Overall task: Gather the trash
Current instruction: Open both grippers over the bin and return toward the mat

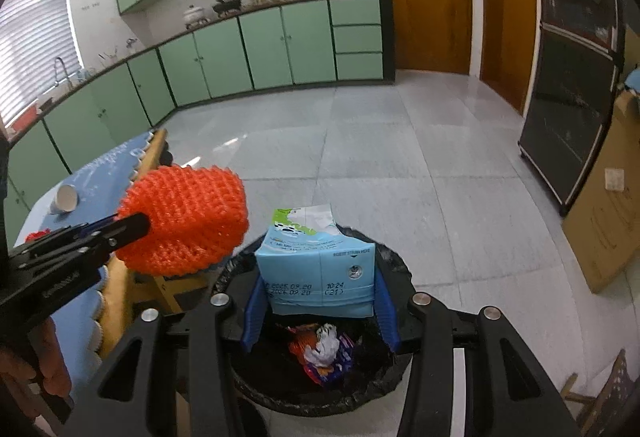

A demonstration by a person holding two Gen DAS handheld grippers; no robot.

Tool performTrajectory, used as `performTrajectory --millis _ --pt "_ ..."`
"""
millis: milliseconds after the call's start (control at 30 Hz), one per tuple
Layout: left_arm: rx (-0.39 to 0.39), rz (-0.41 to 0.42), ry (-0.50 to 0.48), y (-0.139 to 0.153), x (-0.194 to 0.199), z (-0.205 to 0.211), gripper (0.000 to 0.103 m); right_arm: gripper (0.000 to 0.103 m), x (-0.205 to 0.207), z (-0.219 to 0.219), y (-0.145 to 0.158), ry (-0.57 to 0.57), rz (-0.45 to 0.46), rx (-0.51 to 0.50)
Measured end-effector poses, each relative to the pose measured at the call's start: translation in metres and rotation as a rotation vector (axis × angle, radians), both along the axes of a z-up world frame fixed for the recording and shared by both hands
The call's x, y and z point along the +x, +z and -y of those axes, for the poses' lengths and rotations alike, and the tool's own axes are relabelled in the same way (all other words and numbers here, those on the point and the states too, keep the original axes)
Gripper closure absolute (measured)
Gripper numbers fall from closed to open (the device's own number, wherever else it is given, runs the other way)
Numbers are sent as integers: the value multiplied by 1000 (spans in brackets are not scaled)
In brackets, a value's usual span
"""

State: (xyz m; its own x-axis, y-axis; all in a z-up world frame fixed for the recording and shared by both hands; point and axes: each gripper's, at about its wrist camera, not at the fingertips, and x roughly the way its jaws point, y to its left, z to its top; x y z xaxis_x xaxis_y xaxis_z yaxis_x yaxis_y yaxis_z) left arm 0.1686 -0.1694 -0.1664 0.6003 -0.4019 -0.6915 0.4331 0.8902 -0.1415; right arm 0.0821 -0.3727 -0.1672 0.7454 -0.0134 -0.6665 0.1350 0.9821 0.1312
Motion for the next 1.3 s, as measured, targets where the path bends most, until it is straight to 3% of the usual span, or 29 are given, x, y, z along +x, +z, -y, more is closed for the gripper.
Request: performTrajectory --millis 167,233,333,600,800,933,1100,1300 --pt "0 -30 -11 -6 2 1 54 56 4 1 -13 -5 -29 -3" --pt "-14 -32 -10 -4 2 -3 51 53 9 0 -16 -5 -41 -11" --pt "-31 -29 -5 0 0 -9 50 39 17 -2 -18 -16 -50 -23" --pt "-67 40 79 29 -13 -45 42 26 15 -12 -1 -15 -2 -13" --pt "-38 135 234 57 -37 -112 35 16 18 -51 31 64 90 -3" --pt "24 168 358 62 -56 -162 27 10 23 -90 48 157 140 29" --pt "85 143 505 54 -80 -227 22 9 30 -147 56 294 155 47" --pt "82 80 602 36 -99 -283 21 9 31 -197 52 401 147 63"
